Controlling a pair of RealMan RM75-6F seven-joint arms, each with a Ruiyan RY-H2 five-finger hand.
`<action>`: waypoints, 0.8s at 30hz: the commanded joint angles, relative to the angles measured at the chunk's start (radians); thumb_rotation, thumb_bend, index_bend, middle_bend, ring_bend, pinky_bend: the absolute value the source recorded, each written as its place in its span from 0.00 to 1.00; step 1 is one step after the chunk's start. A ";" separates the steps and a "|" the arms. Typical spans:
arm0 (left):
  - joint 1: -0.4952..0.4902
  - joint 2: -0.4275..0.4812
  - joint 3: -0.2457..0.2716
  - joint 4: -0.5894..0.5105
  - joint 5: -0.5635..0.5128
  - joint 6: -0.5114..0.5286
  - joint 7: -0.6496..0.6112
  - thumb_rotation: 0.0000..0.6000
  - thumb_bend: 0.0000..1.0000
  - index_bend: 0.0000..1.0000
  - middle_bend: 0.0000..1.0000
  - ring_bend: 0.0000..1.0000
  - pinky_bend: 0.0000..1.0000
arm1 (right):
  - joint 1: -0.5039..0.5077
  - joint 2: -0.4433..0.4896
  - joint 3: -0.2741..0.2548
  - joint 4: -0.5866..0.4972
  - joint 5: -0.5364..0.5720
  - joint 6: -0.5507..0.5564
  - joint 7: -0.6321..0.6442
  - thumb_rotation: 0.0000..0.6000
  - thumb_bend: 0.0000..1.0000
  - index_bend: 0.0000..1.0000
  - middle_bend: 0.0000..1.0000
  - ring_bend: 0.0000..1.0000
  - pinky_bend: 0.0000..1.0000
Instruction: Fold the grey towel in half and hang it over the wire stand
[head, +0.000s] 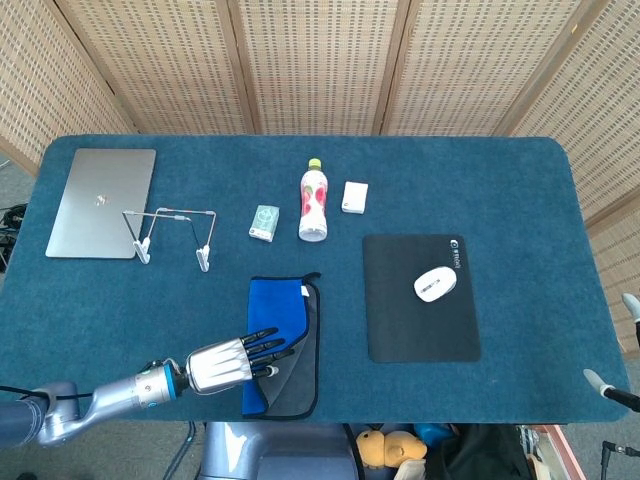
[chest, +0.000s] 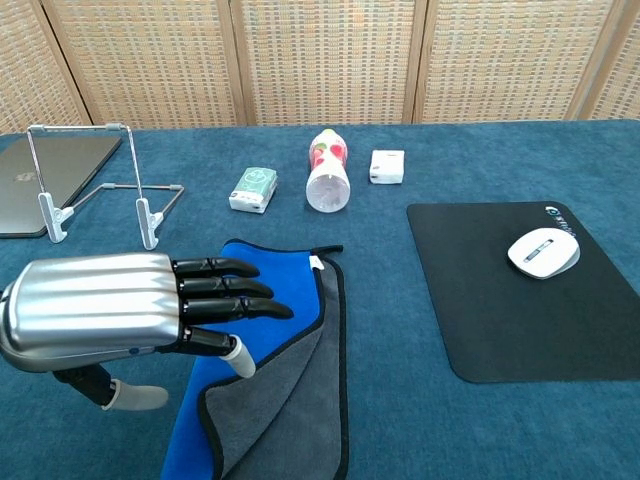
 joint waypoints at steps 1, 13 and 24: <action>0.008 -0.025 -0.007 0.019 -0.003 -0.010 0.004 1.00 0.33 0.28 0.00 0.00 0.00 | -0.001 0.001 0.000 0.000 0.000 0.000 0.002 1.00 0.00 0.00 0.00 0.00 0.00; 0.007 -0.096 -0.032 0.056 -0.004 -0.037 0.005 1.00 0.45 0.57 0.00 0.00 0.00 | 0.000 0.001 -0.001 0.000 0.000 -0.003 0.004 1.00 0.00 0.00 0.00 0.00 0.00; -0.031 -0.134 -0.064 0.081 0.098 0.020 0.112 1.00 0.48 0.73 0.00 0.00 0.00 | 0.000 0.004 -0.003 -0.001 -0.001 -0.004 0.008 1.00 0.00 0.00 0.00 0.00 0.00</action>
